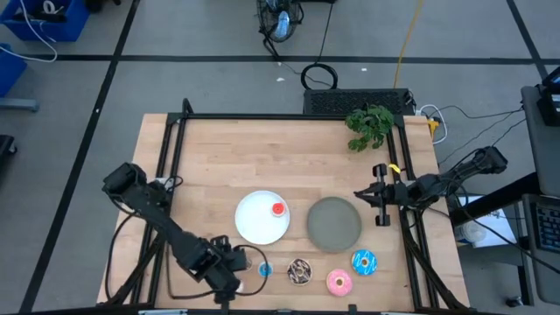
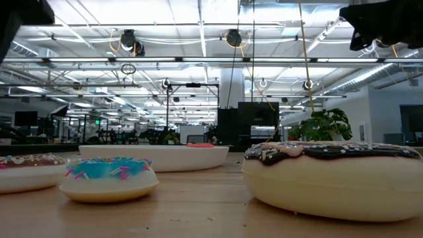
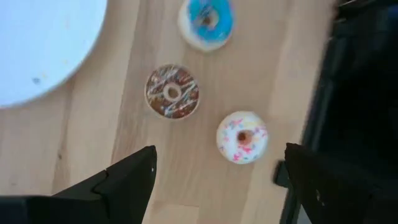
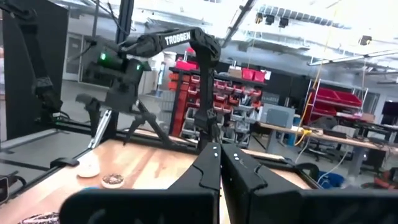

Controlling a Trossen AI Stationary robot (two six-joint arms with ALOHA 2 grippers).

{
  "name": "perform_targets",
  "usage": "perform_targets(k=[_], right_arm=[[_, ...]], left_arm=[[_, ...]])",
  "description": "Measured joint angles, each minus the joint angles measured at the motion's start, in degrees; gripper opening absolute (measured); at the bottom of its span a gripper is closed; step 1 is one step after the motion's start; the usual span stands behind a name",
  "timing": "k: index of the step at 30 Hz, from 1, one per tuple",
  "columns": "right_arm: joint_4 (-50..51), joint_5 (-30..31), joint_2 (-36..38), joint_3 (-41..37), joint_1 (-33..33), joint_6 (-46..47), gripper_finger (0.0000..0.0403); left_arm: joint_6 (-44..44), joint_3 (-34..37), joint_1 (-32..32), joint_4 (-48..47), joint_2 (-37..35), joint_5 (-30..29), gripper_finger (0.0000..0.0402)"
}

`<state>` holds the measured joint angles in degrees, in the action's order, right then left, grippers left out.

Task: Pick & Place donuts
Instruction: Put the small white donut on the white plate

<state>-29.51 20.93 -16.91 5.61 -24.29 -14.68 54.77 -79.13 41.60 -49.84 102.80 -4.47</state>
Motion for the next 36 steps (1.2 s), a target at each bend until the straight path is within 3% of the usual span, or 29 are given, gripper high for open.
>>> perform_targets(k=[11,19,23,27,36], right_arm=[[-5.4,0.0,0.0,0.0,0.0,-6.1,0.0000],[-6.9,0.0,0.0,0.0,0.0,-7.3,0.0000],[-6.9,0.0,0.0,0.0,0.0,-7.3,0.0000],[-6.7,0.0,0.0,0.0,0.0,-7.1,0.0000],[-4.6,0.0,0.0,0.0,-0.1,-7.1,0.0000]], left_arm=[[-3.1,0.0,-0.5,0.4,5.8,3.3,0.0342],[2.0,0.0,-0.8,1.2,6.4,3.8,0.0253],[3.9,0.0,0.0,4.3,6.4,2.1,0.0229],[9.1,0.0,0.3,4.7,6.4,1.7,0.0232],[10.7,0.0,2.2,5.0,8.2,0.4,0.0273]])
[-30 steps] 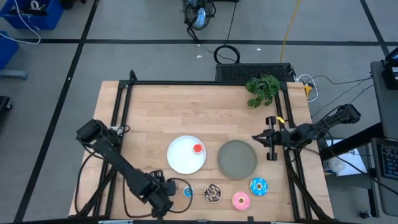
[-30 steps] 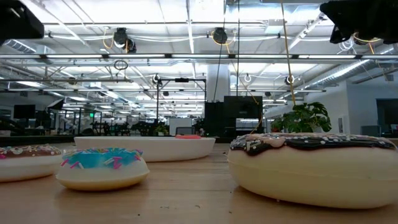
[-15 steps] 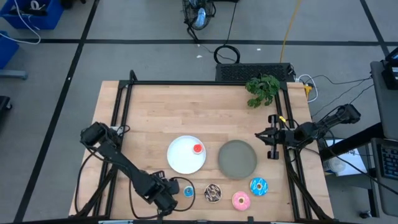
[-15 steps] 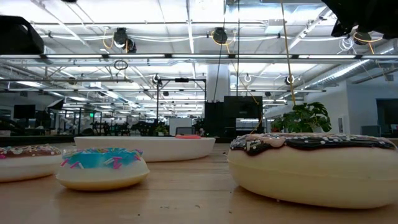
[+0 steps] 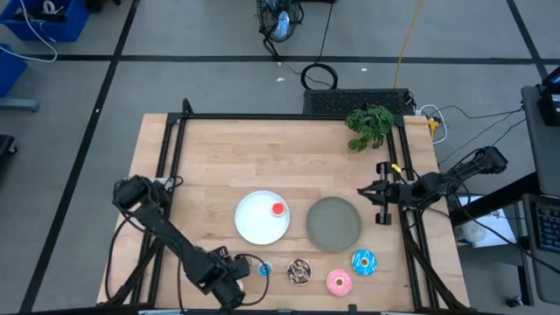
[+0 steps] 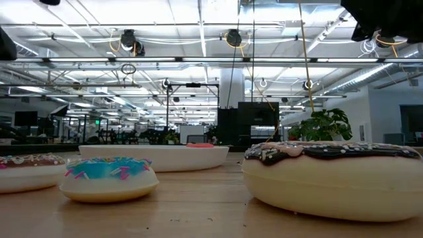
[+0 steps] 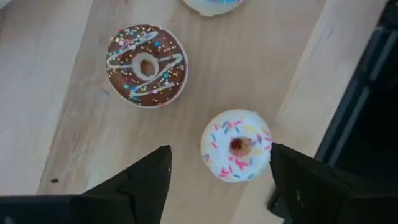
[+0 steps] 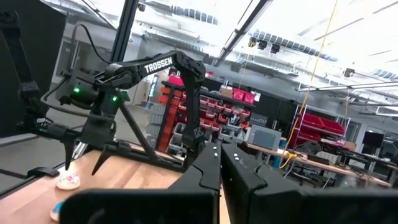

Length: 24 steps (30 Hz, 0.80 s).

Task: Pick & Place donuts
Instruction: Put the small white donut on the white plate

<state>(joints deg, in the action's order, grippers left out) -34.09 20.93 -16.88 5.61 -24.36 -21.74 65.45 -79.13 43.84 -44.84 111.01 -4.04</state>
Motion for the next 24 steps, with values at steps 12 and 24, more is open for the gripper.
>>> perform_targets(k=[12,24], right_arm=[[0.2,0.0,0.0,0.0,0.0,1.5,0.0000],[0.8,0.0,0.0,0.0,0.0,1.5,0.0000]], left_arm=[[-1.6,0.0,-0.3,-2.1,3.1,1.4,0.0273],[-0.8,0.0,-0.7,-1.3,4.0,1.2,0.0273]])
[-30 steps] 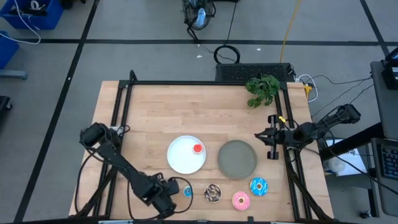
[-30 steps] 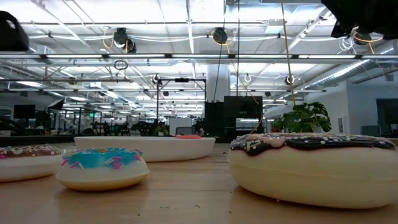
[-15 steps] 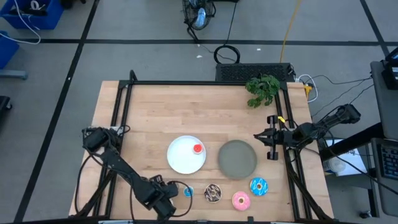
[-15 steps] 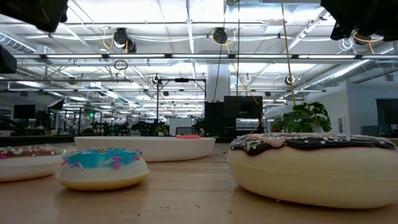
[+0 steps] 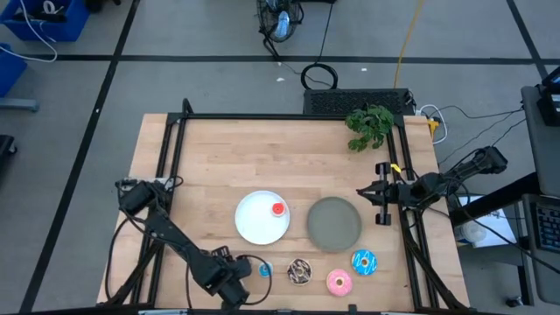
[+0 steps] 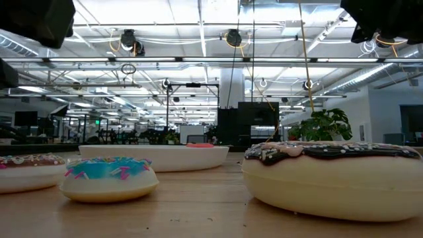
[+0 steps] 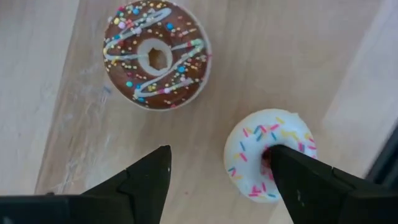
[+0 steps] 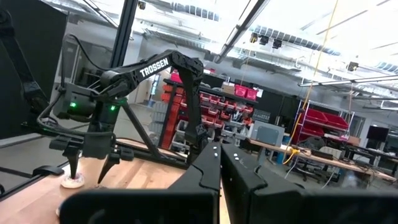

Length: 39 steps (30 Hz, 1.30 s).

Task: Pick & Place donuts
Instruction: Put the small white donut on the white plate

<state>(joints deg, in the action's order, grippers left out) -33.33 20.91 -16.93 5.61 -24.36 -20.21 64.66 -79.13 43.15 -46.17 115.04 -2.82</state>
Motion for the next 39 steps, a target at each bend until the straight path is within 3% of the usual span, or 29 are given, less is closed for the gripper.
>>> perform_targets(k=[10,26,32,39], right_arm=[[1.0,0.0,0.0,0.0,0.0,0.0,0.0000],[1.5,0.0,-0.1,0.0,0.0,0.0,0.0000],[1.5,0.0,-0.1,0.0,0.0,0.0,0.0000],[1.4,0.0,-0.1,0.0,0.0,0.0,0.0000]], left_arm=[[-0.8,-0.2,0.4,1.5,1.5,1.5,0.0254],[-6.6,0.0,0.0,2.6,-1.6,4.5,0.0016],[-9.2,-0.1,-1.4,0.9,-6.9,3.8,0.0023],[-12.8,-0.2,-7.1,-9.9,-15.3,-1.1,0.0007]])
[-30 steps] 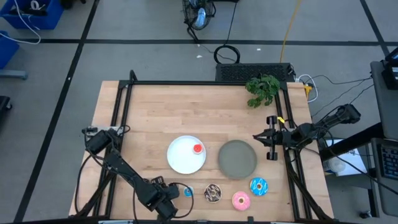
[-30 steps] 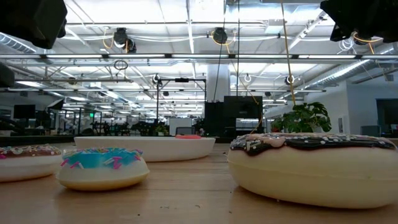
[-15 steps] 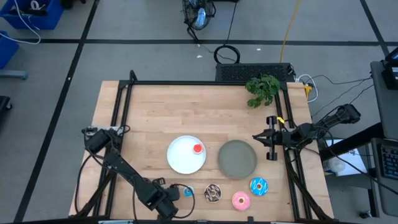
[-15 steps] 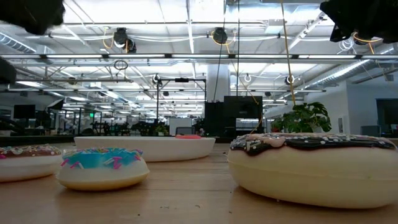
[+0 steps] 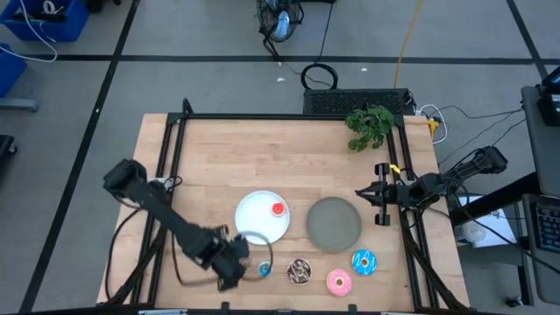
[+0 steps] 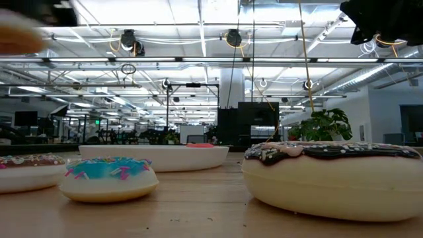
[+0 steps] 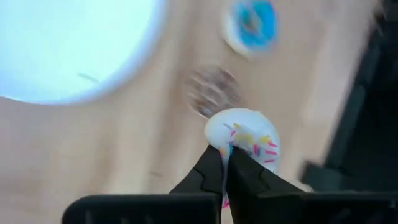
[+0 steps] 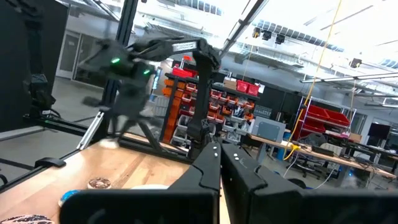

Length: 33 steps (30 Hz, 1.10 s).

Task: Pick & Place donuts
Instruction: Put the small white donut on the white plate

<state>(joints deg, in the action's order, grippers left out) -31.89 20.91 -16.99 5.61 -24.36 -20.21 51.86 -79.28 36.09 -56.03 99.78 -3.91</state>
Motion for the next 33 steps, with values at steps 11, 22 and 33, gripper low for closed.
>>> perform_targets(k=[11,22,33], right_arm=[[0.0,0.0,0.0,0.0,0.0,-0.1,0.0000],[0.0,0.0,0.0,0.0,0.0,-0.2,0.0000],[0.0,0.0,0.0,0.0,0.0,-0.4,0.0000]], left_arm=[[-13.7,-0.1,-17.7,-3.4,-0.8,-7.8,0.0010],[-27.6,0.0,-27.2,0.7,13.2,-0.6,0.0060],[-27.1,0.0,-28.3,0.7,11.5,-1.3,0.0264]])
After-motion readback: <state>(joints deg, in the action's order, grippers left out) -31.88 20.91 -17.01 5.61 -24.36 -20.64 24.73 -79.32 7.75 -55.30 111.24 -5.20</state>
